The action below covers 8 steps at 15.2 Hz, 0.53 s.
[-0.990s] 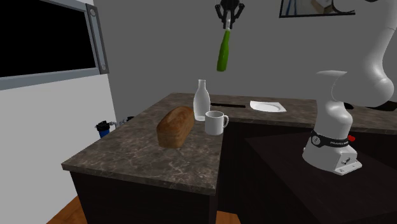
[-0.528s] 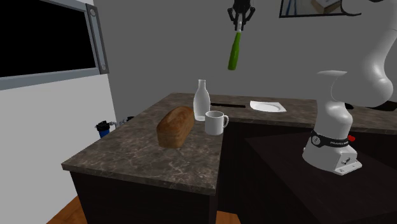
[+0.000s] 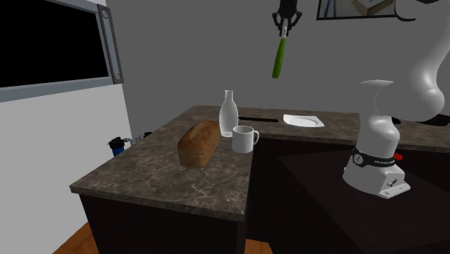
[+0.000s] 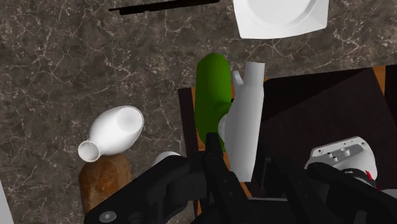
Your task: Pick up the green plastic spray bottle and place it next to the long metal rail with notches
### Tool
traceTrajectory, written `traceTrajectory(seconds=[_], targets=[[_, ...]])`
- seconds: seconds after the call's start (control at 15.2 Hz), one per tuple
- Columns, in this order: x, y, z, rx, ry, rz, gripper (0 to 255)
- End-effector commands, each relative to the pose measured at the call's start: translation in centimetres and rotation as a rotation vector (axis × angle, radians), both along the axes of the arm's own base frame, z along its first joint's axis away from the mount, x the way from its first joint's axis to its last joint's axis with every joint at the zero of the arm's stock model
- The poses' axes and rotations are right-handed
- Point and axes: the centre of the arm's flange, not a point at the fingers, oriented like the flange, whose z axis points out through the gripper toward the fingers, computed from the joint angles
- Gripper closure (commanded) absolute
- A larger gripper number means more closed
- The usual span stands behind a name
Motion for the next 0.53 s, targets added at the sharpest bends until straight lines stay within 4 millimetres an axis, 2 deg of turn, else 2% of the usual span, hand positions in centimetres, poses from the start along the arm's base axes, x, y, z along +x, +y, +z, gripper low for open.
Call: traceTrajectory(seconds=[0.0, 0.46], targets=[[-2.2, -1.5, 0.0, 0.0, 0.001, 0.001, 255], [-2.2, -1.5, -3.7, 0.0, 0.001, 0.001, 255]])
